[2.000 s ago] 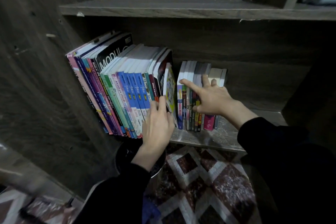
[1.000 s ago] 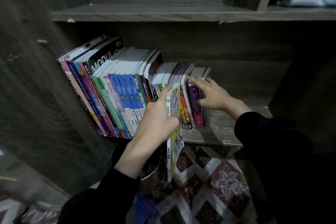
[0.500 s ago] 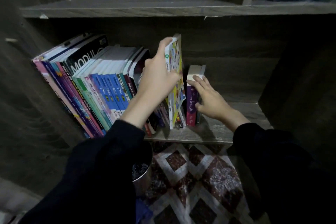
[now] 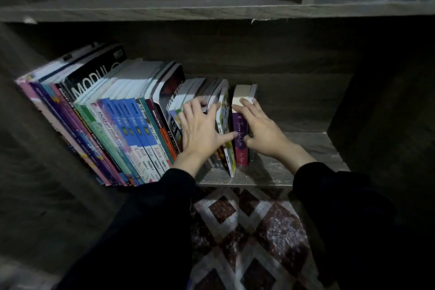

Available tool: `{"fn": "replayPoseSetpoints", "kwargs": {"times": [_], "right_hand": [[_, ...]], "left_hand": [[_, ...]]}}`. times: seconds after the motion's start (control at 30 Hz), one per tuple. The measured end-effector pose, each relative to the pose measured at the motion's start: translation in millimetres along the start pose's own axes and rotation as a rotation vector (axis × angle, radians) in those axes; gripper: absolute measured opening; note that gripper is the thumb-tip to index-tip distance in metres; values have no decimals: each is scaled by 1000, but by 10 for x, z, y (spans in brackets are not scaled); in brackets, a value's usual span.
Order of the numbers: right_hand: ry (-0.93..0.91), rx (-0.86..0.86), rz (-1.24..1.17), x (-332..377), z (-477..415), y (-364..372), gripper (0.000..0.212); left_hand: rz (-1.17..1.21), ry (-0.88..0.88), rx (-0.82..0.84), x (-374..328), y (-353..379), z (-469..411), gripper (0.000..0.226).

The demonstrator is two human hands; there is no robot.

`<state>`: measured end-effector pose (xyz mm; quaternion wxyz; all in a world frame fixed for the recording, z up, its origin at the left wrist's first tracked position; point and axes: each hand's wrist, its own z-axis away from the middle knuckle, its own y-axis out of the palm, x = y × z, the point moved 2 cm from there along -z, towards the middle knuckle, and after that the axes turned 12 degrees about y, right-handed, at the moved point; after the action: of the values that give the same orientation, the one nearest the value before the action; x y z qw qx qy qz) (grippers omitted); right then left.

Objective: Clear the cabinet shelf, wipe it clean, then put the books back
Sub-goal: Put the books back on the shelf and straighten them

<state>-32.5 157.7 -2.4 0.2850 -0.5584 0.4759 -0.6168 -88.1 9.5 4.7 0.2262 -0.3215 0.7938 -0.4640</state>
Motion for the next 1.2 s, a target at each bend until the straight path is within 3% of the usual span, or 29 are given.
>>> {"fn": "replayPoseSetpoints", "kwargs": {"times": [0.13,0.33,0.43,0.53,0.6,0.73,0.8,0.9,1.1,1.2], "right_hand": [[-14,13,-3,38,-29,-8,83],[-33,5,-106,67,-68,50,82],[-1,-97,-395,0,-10,118,79],[300,-305,-764,-186,-14,285,57],[591,-264,-904,-391,-113,523,49],[759,-21,-1015,-691,-373,1095,83],[735,-14,-945,-694,-472,1212,81],[750,-49,-957,-717,-558,1317,94],[758,-42,-1141,-546,-609,1614,112],[766,-55,-1154,-386,-600,1557,107]], "left_hand": [[-76,70,184,72,20,-28,112],[-195,19,39,56,164,-22,101],[-180,-13,0,8,256,-41,99],[-140,4,-61,31,371,51,111],[-91,20,-137,77,510,187,126],[71,-111,-319,84,801,511,134],[199,-230,-402,7,893,595,133],[414,-316,-428,-89,1013,520,124],[321,-232,-420,69,991,460,117],[244,-207,-384,96,980,480,116]]}}
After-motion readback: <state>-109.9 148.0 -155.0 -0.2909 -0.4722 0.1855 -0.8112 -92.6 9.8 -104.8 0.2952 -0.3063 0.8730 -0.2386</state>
